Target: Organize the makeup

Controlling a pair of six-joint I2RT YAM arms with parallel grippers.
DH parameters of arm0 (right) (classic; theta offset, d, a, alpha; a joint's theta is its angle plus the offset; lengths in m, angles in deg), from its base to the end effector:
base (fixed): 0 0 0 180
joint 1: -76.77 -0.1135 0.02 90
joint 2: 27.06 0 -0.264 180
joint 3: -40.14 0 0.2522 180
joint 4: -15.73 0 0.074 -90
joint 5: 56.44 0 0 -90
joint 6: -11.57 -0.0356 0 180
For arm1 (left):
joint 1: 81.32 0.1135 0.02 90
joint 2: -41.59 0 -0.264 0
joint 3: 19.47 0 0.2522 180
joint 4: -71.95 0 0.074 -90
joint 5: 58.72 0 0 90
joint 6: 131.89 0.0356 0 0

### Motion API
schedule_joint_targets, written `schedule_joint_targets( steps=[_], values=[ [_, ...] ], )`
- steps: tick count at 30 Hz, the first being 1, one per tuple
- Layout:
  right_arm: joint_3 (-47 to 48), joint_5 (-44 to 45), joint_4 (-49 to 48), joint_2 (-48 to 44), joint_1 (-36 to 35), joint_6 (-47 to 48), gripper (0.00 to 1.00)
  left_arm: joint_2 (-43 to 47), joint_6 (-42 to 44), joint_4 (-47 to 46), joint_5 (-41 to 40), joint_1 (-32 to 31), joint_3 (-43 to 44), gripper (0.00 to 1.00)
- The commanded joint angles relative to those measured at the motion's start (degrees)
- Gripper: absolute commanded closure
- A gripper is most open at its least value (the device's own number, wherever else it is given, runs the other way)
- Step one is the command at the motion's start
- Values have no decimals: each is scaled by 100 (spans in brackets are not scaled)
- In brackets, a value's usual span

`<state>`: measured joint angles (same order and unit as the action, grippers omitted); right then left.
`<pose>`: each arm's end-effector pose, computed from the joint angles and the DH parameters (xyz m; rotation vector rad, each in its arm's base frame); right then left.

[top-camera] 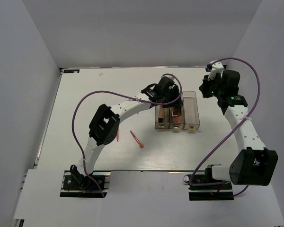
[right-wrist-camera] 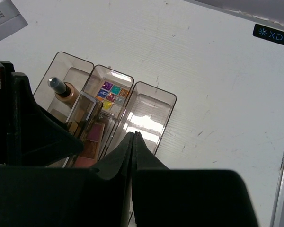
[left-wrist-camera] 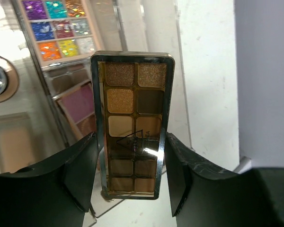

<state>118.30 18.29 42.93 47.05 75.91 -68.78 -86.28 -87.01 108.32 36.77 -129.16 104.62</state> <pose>0.2987 0.0139 0.3426 -0.3514 1.9316 0.1625 0.3447 -0.3858 0.2347 0.1130 2.4537 -0.9086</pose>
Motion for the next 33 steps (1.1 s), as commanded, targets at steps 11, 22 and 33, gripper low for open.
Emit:
schedule_joint_targets(
  steps=[11,22,33],
  values=[
    [-112,-293,-174,-203,183,-130,99,-264,-155,516,-471,-147,472,46],
    [-130,-635,-16,-221,192,28,82,-71,-198,367,-673,-147,683,27],
    [28,-3519,869,-292,192,1385,71,736,-94,209,-804,-147,483,46]
  ],
)
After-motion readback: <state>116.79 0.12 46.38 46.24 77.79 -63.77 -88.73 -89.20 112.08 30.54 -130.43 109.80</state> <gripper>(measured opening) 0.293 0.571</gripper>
